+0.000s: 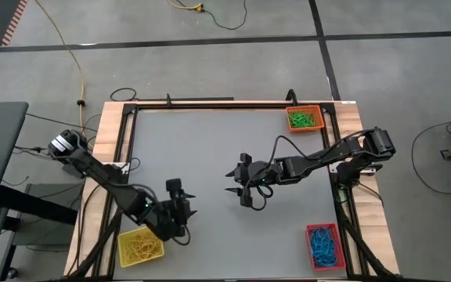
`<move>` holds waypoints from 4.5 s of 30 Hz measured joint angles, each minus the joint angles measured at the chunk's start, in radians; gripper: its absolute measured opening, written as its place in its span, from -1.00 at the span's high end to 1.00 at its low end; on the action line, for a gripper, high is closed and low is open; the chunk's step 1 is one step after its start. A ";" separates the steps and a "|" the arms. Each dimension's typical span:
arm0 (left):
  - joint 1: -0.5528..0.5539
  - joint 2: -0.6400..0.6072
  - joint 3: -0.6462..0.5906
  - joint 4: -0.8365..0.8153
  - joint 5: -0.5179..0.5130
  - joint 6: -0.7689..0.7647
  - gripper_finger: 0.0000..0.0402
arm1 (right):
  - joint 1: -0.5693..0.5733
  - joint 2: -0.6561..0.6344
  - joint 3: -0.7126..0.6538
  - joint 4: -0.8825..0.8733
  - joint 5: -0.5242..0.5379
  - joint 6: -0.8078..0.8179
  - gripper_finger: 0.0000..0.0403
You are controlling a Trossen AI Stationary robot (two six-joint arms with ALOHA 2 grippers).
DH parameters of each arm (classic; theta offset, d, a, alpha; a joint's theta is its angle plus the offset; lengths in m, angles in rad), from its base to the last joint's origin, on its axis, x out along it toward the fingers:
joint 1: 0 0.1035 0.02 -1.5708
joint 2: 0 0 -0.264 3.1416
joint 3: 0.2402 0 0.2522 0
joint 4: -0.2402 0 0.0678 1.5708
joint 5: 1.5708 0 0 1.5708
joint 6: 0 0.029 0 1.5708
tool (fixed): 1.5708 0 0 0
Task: Sort rubber bands into baskets
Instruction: Return to Home Position
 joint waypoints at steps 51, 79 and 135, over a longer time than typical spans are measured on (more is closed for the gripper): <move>0.842 -0.508 -0.332 0.676 0.606 0.471 -0.08 | -0.361 -0.594 0.000 -0.295 -0.191 -0.230 -0.29; 0.841 -1.270 -0.451 0.156 0.578 0.354 -0.06 | -0.363 -1.122 -0.219 -0.494 -0.161 -0.133 -0.29; 0.841 -1.454 -0.820 0.331 0.672 0.357 -0.06 | -0.362 -1.615 -0.947 -0.102 -0.130 0.108 -0.29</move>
